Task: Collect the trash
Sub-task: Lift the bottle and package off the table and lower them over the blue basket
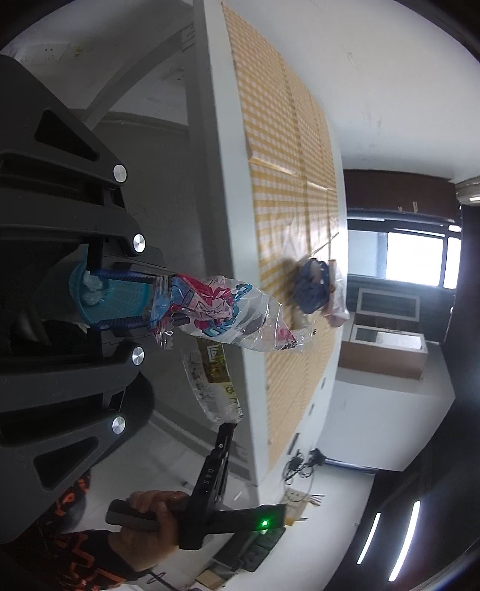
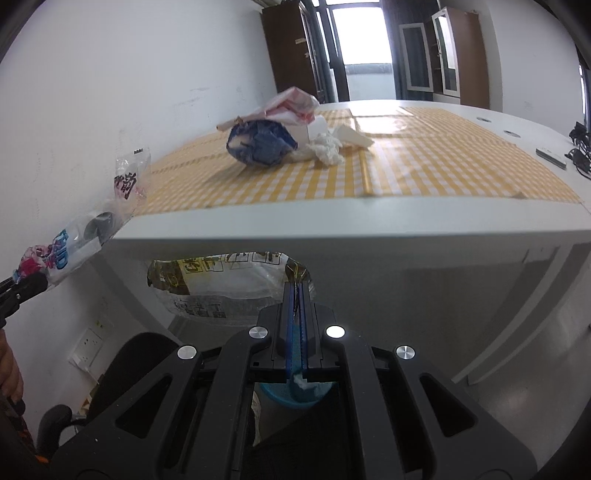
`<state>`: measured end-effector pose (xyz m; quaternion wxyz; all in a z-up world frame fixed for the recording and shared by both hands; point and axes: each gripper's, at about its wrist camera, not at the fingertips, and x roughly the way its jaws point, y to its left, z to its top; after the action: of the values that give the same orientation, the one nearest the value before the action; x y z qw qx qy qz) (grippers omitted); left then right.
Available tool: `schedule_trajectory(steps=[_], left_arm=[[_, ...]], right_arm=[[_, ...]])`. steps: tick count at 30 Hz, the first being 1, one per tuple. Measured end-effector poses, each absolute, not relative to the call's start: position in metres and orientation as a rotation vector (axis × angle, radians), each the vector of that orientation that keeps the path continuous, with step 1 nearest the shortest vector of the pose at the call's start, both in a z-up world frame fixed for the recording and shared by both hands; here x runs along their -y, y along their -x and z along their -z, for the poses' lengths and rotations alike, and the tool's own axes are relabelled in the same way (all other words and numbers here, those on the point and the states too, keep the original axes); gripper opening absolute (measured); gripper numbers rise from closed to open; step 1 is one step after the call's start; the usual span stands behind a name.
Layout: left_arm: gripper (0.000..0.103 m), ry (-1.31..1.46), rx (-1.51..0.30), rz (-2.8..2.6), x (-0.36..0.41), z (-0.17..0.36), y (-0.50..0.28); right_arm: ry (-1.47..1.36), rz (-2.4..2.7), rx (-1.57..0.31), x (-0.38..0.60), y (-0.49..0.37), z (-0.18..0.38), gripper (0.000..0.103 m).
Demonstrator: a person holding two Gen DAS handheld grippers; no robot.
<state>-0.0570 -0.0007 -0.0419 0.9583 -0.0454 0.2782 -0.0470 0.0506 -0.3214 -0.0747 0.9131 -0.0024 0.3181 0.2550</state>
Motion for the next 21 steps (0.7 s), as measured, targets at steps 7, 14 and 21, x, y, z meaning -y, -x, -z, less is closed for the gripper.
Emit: schedule_trajectory(steps=[7, 14, 21], left_arm=[[0.015, 0.083, -0.666, 0.136, 0.008, 0.078, 0.071], [0.015, 0.122, -0.798, 0.146, 0.008, 0.133, 0.053], [0.015, 0.148, -0.914, 0.136, 0.003, 0.187, 0.026]], right_arm=[[0.017, -0.482, -0.714, 0.326, -0.047, 0.107, 0.002], [0.059, -0.442, -0.789, 0.306, -0.054, 0.146, 0.002], [0.116, -0.408, -0.856, 0.285, -0.070, 0.181, 0.002]])
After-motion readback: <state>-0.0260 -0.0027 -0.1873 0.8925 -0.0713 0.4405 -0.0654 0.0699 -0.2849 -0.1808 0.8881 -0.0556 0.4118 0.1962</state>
